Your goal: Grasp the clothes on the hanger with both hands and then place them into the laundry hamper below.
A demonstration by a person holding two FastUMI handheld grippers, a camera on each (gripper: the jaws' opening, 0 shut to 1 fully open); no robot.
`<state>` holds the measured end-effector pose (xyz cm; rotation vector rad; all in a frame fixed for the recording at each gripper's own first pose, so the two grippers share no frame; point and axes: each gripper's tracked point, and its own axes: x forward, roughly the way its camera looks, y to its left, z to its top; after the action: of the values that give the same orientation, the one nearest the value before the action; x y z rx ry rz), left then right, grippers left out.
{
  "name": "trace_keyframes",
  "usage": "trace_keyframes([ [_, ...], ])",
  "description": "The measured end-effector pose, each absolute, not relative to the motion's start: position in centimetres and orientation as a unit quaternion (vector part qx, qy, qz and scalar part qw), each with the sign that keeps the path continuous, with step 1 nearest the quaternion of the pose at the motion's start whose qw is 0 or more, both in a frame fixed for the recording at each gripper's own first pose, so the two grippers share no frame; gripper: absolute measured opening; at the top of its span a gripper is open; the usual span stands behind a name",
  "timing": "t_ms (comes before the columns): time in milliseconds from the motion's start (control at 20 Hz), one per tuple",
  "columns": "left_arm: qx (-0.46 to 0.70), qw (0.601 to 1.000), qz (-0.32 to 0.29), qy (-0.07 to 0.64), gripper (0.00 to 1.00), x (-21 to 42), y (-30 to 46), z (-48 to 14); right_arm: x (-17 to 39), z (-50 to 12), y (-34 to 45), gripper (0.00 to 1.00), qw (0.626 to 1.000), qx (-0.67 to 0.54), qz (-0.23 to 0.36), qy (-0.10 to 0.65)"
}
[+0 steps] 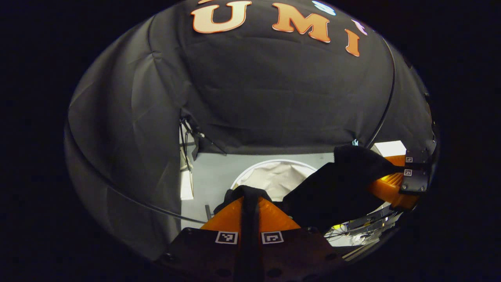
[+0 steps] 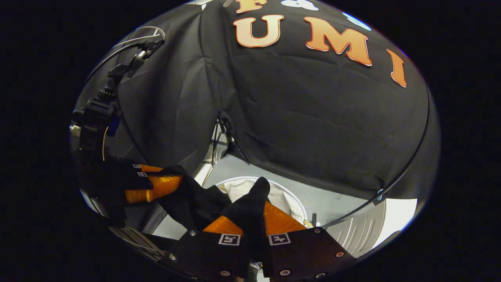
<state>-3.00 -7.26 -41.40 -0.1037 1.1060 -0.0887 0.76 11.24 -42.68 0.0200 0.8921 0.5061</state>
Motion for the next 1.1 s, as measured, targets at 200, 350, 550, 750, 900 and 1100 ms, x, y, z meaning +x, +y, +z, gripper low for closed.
trace_keyframes([
  [200, -0.026, 0.829, -0.042, 0.557, 0.17, -4.7, -6.3, -43.8, -0.9, -44.6, 11.2, 0.14, 0.858, 0.014, 0.245, 0.45],
  [350, -0.022, 0.817, -0.032, 0.576, 0.25, -5.2, -5.7, -44.7, -1.6, -45.8, 11.5, 0.4, 0.849, 0.025, 0.246, 0.467],
  [550, -0.019, 0.797, -0.024, 0.604, 0.72, -6.9, -4.6, -46.5, -2.3, -47.0, 11.3, 0.56, 0.842, 0.014, 0.24, 0.483],
  [750, -0.032, 0.786, -0.012, 0.617, 0.99, -8.0, -4.2, -46.7, -3.0, -47.6, 10.9, 0.94, 0.835, 0.025, 0.234, 0.498],
  [900, -0.046, 0.792, -0.014, 0.608, 0.99, -8.0, -4.4, -46.1, -3.3, -47.7, 10.8, 0.94, 0.832, 0.028, 0.231, 0.503],
  [1100, -0.046, 0.809, -0.023, 0.586, 0.99, -7.3, -4.9, -44.0, -3.6, -47.3, 10.3, 0.94, 0.834, 0.028, 0.227, 0.502],
])
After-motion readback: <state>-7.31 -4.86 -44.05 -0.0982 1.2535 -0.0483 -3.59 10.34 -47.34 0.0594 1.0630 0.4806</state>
